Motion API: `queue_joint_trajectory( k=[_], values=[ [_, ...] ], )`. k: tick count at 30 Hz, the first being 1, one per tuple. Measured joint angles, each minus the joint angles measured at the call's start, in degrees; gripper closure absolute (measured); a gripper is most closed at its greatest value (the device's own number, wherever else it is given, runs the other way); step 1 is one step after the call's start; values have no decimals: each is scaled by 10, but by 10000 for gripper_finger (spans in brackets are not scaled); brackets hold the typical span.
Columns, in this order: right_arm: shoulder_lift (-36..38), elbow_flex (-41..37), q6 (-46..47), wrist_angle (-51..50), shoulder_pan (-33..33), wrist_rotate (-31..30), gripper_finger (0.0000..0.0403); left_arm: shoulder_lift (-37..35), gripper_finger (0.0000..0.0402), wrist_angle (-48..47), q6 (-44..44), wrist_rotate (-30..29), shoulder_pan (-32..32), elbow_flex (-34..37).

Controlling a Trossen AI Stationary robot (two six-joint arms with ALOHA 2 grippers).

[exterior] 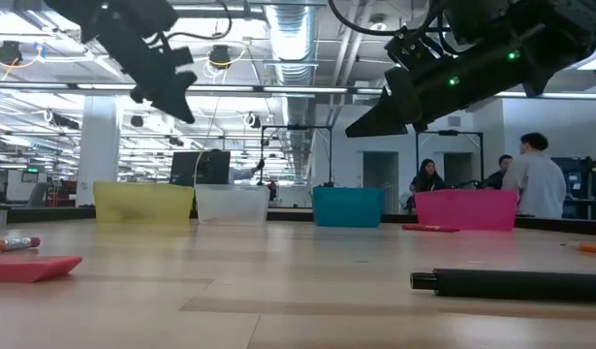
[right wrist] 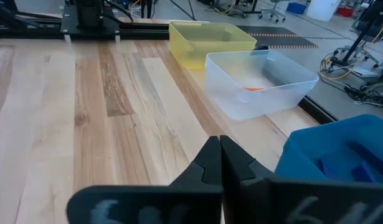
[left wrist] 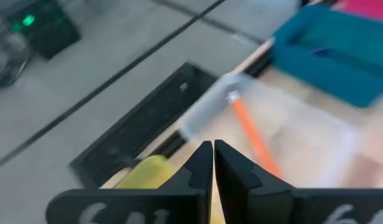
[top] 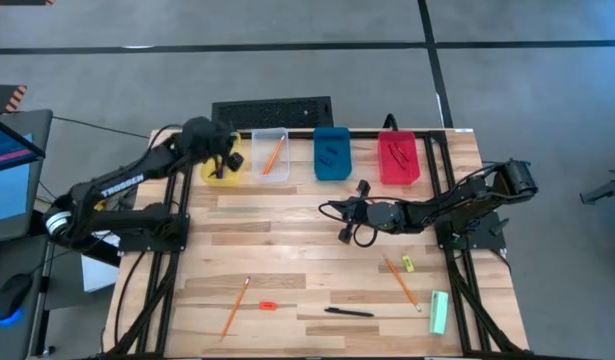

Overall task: Sort crayons/erasers/pens/pencils in bins
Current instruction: Put the orange pencil into the transparent bin

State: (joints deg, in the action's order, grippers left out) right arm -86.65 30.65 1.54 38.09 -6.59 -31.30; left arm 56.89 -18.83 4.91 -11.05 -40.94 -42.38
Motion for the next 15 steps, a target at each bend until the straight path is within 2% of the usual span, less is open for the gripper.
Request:
queue_joint_trajectory(
  k=[7, 15],
  values=[
    [0, 0, 1, 0, 0, 0, 400, -37, 395, 83, -1, 65, 84, 67],
    [0, 0, 1, 0, 0, 0, 398, -34, 396, 258, -2, 93, 163, 155]
  ],
)
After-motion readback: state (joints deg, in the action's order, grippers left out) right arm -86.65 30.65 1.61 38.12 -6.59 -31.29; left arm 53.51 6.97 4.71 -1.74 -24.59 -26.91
